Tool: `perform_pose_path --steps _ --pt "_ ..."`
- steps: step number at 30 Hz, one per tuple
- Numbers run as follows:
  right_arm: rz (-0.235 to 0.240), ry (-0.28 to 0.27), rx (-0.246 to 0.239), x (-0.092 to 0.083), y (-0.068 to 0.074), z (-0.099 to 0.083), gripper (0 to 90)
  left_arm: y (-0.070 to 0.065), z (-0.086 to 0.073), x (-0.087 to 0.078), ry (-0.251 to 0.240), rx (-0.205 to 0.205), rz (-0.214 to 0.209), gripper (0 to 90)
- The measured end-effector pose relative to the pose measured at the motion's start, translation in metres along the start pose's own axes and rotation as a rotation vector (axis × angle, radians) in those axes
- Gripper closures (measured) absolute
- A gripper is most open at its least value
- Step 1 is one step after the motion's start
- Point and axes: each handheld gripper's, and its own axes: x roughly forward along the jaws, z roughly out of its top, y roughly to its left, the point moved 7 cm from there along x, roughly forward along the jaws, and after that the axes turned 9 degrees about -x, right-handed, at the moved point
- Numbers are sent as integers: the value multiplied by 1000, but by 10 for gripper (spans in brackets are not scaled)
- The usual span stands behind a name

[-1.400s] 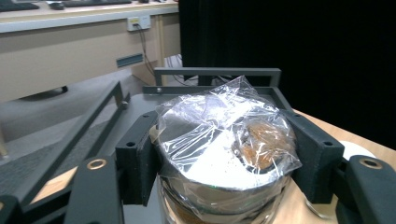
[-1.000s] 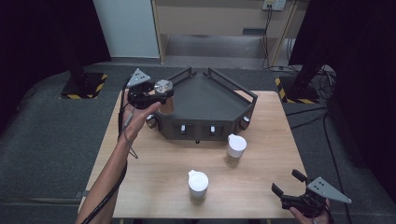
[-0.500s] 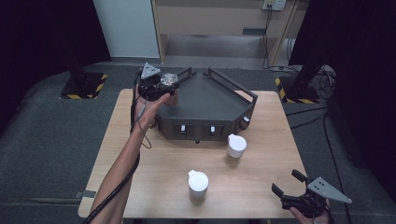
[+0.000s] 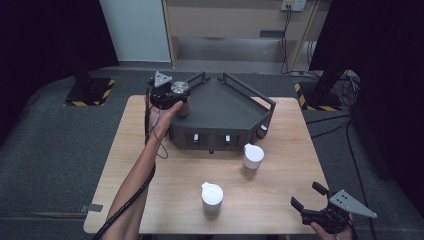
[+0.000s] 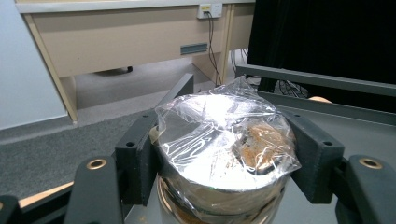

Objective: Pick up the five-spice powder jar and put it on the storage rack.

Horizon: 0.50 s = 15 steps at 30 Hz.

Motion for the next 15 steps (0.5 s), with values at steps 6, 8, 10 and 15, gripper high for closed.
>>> perform_pose_path --steps 6,8,10,15 --pt "0 -1 1 0 0 0 13 0 -5 4 7 -4 11 332" --pt "1 -3 4 0 0 0 12 1 -5 4 14 -4 10 332" --pt "1 -3 3 -1 0 0 12 1 -6 5 13 -9 12 332" --pt "2 -3 3 0 0 0 13 3 -9 6 9 -24 11 331"
